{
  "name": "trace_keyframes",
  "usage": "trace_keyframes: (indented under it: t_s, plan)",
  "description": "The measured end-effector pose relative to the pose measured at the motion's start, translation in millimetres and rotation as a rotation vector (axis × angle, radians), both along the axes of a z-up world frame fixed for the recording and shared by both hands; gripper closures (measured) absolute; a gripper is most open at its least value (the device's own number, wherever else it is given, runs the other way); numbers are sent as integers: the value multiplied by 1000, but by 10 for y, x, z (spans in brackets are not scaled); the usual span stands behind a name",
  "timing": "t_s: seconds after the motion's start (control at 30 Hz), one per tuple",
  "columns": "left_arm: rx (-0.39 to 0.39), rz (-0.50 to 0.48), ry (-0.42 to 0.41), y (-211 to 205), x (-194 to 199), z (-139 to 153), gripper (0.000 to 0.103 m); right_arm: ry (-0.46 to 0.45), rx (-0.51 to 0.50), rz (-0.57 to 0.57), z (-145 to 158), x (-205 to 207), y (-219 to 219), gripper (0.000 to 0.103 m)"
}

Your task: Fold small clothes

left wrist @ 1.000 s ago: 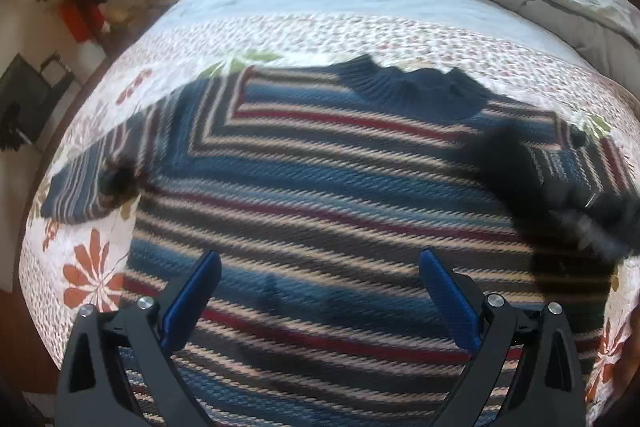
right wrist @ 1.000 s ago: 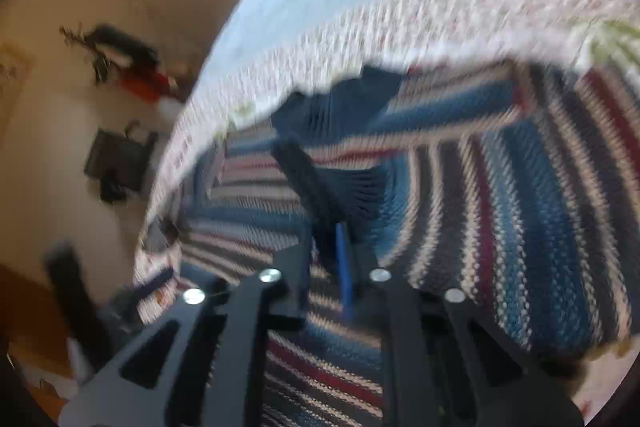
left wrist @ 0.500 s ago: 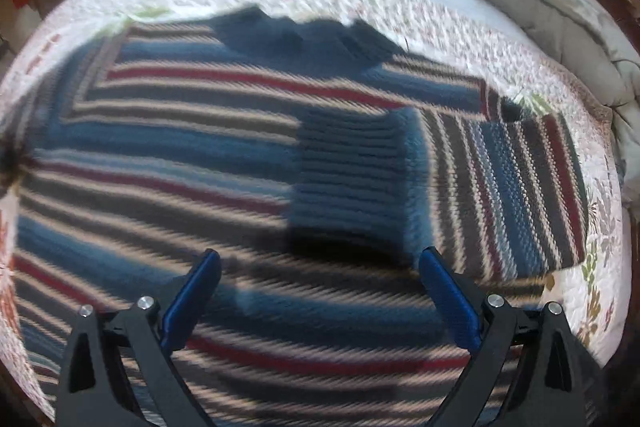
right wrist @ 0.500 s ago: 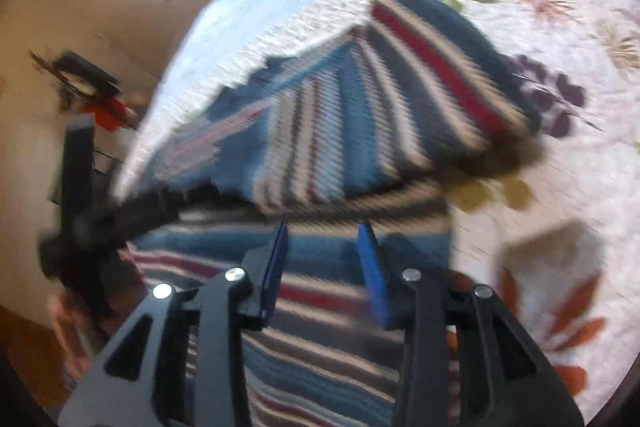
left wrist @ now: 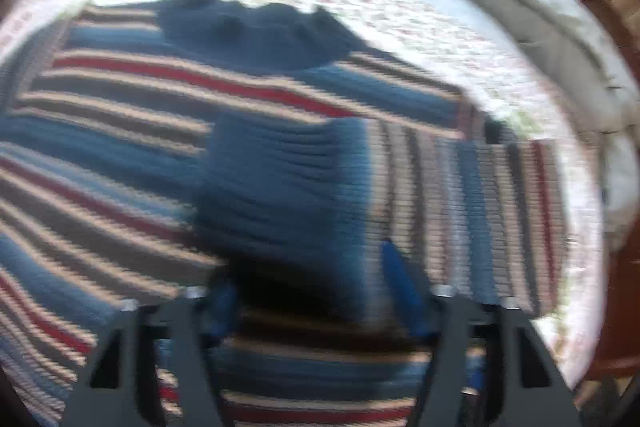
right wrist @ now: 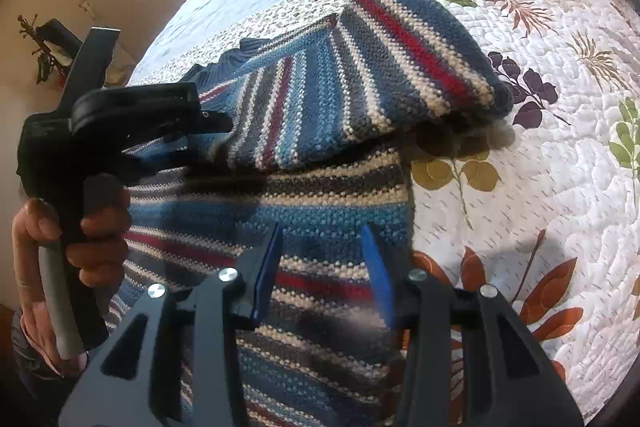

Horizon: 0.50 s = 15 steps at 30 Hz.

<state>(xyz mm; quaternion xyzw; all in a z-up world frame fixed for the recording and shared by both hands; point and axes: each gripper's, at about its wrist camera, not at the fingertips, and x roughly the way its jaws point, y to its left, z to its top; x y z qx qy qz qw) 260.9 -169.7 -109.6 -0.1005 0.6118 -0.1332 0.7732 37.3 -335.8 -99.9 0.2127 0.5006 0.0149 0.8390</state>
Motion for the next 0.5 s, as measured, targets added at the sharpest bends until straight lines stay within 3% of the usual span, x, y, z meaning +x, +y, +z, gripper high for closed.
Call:
trace_keyframes:
  t_s: [0.07,0.13,0.23,0.33,0.5]
  plan:
    - [-24,-2,12,-44,12,-10,84,-10,-7,-5,33,-15,2,61]
    - [-40,33,3,34,31,9,91,-19,-8,-7,51,-27,-7,60]
    - [-45,79,-20,266,51,78,94,-31,-15,-13,74,-37,-22,55]
    - [-3,124,-103,576,128,263,94,-33,-21,-3,71,-32,7,55]
    - [142,194,-252,1221,249,543,94,-29,-28,36,56,2,140,55]
